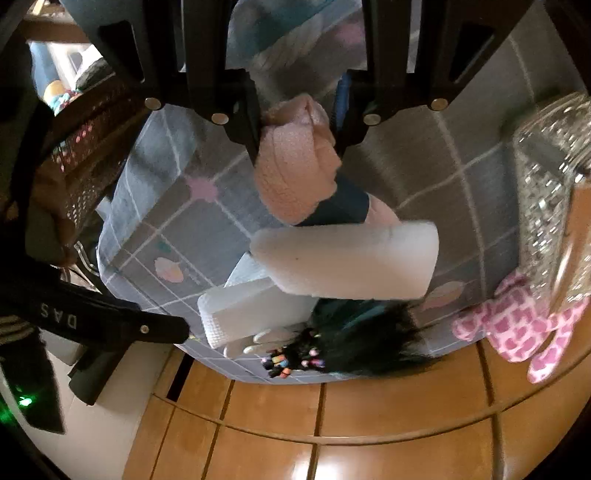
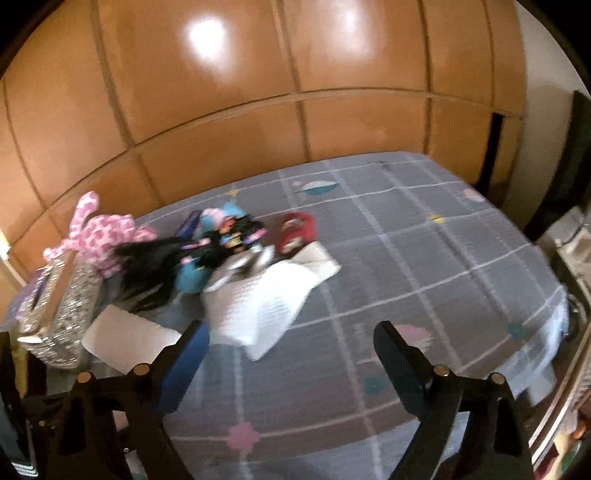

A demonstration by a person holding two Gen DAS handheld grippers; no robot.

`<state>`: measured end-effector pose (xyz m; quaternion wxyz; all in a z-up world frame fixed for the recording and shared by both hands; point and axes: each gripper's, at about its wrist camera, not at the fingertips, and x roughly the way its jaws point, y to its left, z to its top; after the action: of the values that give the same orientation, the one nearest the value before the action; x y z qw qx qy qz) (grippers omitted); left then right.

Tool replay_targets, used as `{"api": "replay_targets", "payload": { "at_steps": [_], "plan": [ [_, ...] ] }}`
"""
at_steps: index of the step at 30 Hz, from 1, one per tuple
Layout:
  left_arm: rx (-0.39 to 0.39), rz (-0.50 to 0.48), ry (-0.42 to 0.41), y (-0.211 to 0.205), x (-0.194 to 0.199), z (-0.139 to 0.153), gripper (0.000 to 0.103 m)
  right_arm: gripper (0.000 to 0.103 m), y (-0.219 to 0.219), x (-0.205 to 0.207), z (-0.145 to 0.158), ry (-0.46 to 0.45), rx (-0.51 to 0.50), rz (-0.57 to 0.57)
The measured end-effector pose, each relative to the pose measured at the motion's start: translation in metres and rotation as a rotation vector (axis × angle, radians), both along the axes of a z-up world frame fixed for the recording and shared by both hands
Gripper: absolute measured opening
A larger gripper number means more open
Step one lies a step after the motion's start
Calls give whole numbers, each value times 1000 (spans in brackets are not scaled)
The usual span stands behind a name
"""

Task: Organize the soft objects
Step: 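Reach the left tool to the pink rolled sock and grasp it, then lift the pink sock with the left tool while the right tool grasps the white towel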

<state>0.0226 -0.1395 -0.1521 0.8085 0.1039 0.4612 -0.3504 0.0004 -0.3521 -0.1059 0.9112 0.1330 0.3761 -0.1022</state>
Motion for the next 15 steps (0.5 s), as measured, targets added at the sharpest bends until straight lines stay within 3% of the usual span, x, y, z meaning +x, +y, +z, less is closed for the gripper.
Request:
{"api": "replay_targets", "payload": {
  "at_steps": [4, 9, 15],
  "plan": [
    [2, -12, 14, 18, -3, -1, 33, 90, 23, 13, -6, 32, 101, 158],
    [14, -46, 8, 34, -14, -8, 33, 91, 67, 34, -12, 86, 155, 407],
    [6, -61, 32, 46, -17, -19, 33, 91, 134, 67, -25, 197, 79, 714]
  ]
}}
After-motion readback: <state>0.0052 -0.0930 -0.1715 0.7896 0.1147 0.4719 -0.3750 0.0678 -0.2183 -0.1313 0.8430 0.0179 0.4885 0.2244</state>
